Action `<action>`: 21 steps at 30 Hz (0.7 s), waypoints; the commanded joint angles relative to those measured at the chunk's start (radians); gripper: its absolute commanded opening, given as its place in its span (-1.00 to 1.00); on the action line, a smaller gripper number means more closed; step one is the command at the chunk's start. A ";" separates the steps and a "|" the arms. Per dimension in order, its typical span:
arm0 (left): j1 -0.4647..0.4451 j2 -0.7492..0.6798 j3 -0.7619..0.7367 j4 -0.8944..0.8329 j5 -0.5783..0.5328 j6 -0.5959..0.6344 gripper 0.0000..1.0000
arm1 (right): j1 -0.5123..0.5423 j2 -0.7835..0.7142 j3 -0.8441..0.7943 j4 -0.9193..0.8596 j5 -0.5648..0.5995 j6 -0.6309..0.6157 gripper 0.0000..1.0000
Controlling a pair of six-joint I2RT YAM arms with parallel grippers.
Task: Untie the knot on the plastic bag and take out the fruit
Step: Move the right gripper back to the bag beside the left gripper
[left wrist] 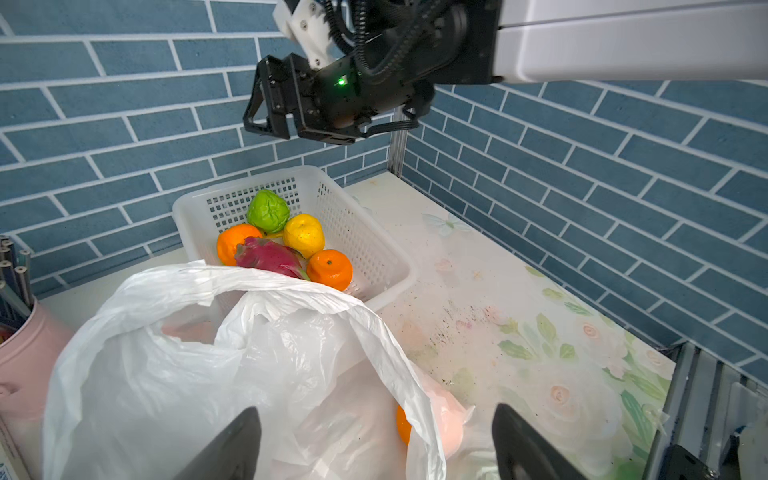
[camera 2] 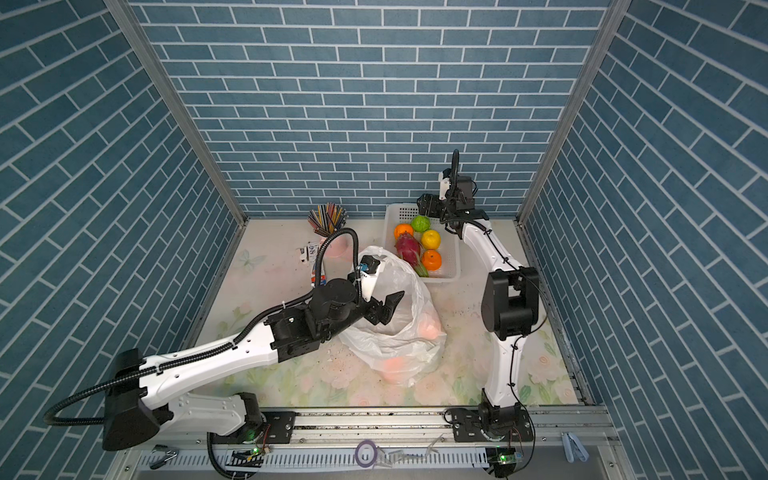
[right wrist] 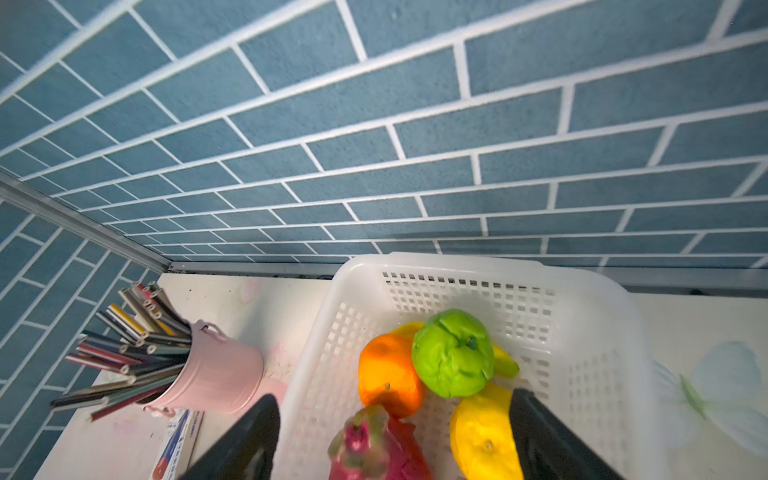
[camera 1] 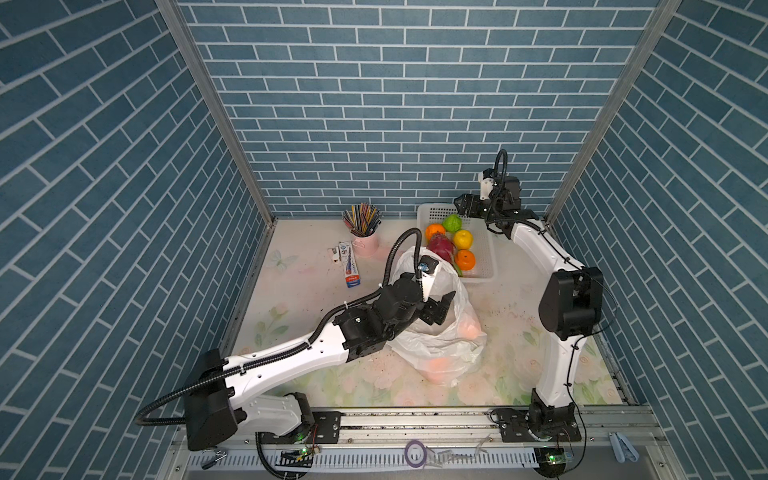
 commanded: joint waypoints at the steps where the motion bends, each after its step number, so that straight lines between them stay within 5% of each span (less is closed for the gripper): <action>1: -0.007 -0.037 -0.038 -0.020 -0.032 -0.047 0.74 | 0.006 -0.146 -0.105 0.025 0.044 -0.053 0.74; 11: -0.001 -0.055 -0.074 -0.096 -0.053 -0.068 0.74 | 0.063 -0.589 -0.469 0.037 0.112 -0.011 0.72; 21: 0.013 -0.054 -0.143 -0.090 0.003 -0.120 0.74 | 0.306 -0.907 -0.752 -0.164 0.255 0.119 0.72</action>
